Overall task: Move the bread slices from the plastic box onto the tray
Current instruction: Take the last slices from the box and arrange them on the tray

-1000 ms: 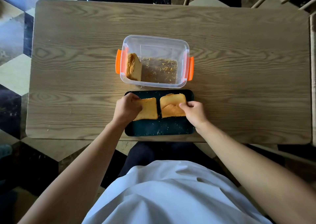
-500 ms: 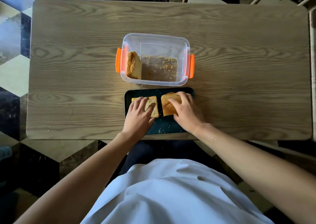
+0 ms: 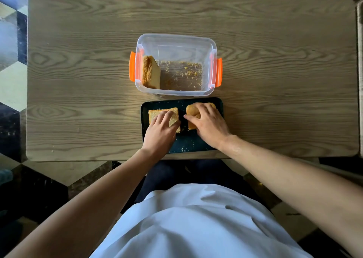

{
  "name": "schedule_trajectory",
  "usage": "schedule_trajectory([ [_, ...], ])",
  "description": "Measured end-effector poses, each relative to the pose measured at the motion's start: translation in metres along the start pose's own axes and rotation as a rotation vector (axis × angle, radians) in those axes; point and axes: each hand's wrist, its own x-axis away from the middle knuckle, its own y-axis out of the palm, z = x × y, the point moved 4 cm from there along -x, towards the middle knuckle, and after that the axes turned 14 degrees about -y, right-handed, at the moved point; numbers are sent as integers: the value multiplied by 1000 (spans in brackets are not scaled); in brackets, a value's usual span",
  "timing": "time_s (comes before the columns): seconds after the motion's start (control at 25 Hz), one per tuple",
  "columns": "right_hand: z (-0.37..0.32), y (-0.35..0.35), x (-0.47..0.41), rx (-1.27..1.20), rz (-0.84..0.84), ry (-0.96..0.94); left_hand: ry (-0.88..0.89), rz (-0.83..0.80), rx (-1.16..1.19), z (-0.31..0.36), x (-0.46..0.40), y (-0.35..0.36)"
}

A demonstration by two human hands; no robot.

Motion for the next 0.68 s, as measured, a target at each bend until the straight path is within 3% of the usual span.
schedule_trajectory([
  [0.28,17,-3,5,-21,18,52,-68,-5,-8,-16,-13,-8],
  [0.68,9,-20,7,-99,65,-16,-64,-1,12,-13,-11,-20],
])
